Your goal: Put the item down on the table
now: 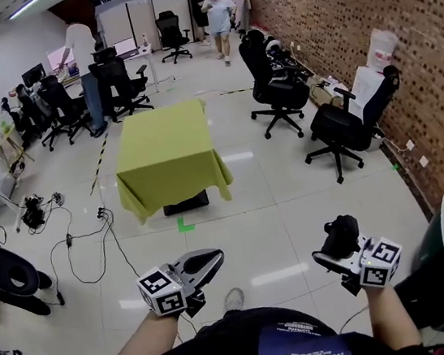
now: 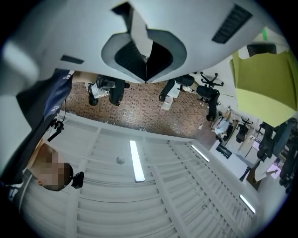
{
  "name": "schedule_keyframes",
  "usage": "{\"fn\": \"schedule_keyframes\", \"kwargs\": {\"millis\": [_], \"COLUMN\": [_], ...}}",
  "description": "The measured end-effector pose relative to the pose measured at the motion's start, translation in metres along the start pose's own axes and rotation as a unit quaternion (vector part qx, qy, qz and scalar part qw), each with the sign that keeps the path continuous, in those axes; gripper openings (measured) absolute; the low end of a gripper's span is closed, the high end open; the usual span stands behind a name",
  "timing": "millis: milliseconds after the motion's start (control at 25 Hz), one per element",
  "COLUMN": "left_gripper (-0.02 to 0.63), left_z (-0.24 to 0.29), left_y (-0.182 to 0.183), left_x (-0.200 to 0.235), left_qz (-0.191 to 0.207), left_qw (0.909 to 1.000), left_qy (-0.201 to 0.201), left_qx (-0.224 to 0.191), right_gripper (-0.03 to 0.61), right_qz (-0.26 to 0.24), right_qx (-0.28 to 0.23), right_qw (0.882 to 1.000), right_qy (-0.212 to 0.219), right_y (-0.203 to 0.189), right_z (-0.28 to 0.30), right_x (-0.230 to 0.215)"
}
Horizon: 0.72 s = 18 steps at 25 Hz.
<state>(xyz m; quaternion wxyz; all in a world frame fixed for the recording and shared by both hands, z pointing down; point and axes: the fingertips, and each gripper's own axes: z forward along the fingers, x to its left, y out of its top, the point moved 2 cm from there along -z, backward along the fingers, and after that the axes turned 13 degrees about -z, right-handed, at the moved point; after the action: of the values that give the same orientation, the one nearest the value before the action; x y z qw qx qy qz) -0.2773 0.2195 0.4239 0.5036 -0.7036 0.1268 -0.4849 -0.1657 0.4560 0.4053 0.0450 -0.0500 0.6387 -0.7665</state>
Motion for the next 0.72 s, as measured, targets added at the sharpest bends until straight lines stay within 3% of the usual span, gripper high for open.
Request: {"fn": "schedule_keyframes", "kwargs": {"millis": [480,720], "left_gripper": [0.006,0.006], "left_z": [0.14,0.176], "left_y": [0.099,0.145], "left_x": [0.144,0.205], "left_qz": [0.008,0.011], "left_qw": [0.9959,0.9962], "left_qy": [-0.08,-0.072], "left_qx": [0.041,0.048], "right_gripper": [0.333,0.334], "right_qz": [0.005,0.015], "right_qx": [-0.013,-0.024], "right_qw": [0.999,0.998], "right_qy": [-0.053,-0.053], "right_y": [0.036,0.043], "right_z": [0.076,0.121], "right_x": [-0.164,-0.235]}}
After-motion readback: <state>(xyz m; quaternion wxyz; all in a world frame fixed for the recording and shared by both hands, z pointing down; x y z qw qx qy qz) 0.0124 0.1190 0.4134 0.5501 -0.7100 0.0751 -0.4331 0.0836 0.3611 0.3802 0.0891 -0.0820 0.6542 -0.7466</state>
